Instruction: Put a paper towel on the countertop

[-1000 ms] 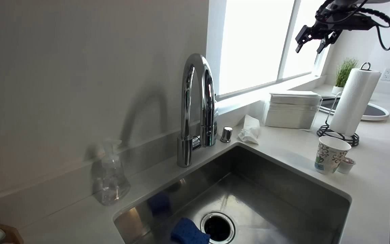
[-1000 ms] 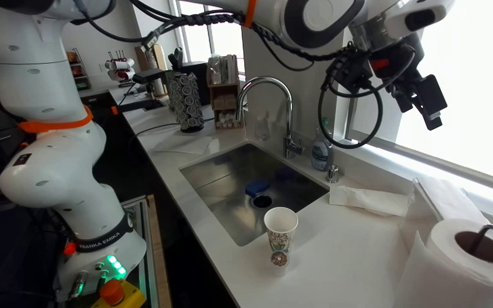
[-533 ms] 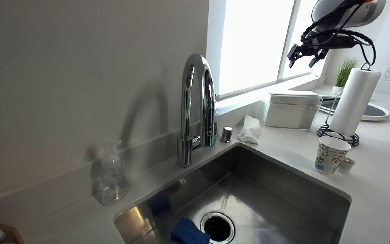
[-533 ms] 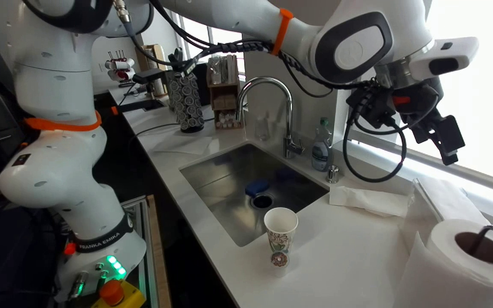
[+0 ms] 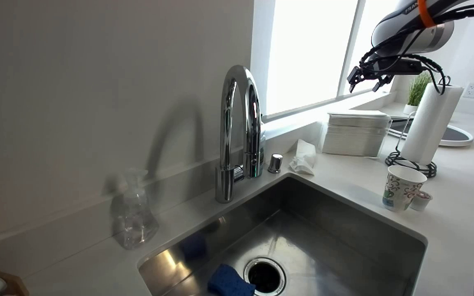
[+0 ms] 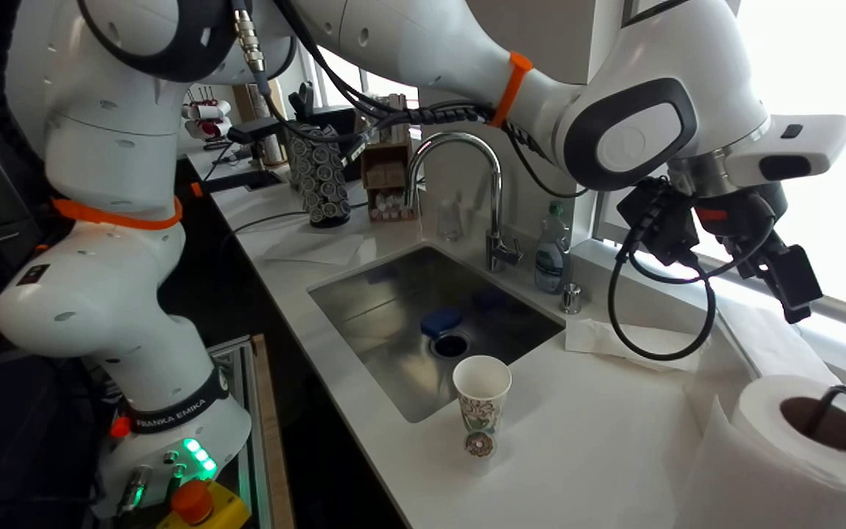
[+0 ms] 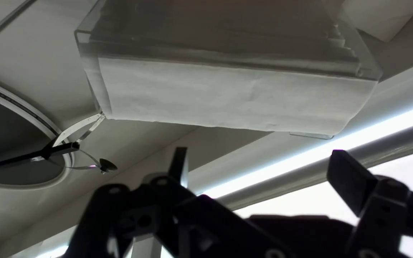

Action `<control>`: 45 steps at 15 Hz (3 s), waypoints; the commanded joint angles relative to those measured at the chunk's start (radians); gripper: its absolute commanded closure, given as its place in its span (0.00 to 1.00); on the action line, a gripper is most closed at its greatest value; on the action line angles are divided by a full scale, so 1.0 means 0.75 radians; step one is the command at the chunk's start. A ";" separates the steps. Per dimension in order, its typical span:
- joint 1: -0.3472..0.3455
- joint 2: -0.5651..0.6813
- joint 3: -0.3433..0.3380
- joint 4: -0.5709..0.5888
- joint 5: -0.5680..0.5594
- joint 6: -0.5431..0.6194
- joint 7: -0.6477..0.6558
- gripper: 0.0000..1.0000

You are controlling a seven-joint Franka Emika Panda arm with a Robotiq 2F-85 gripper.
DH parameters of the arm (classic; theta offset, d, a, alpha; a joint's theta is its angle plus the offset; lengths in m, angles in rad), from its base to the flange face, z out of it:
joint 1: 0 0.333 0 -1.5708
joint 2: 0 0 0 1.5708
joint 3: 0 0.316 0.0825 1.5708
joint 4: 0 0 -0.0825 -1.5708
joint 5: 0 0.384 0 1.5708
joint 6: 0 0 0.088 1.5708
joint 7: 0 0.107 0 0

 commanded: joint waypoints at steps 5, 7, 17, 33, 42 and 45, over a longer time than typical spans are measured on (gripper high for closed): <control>-0.002 0.047 -0.002 0.049 0.000 0.030 -0.011 0.00; 0.000 0.084 -0.004 0.071 -0.010 0.059 -0.016 0.00; -0.015 0.296 0.000 0.185 0.027 0.226 0.009 0.17; -0.034 0.346 0.007 0.209 0.071 0.224 0.046 0.44; -0.038 0.349 0.010 0.210 0.077 0.217 0.042 0.70; -0.039 0.349 0.013 0.209 0.077 0.216 0.038 0.77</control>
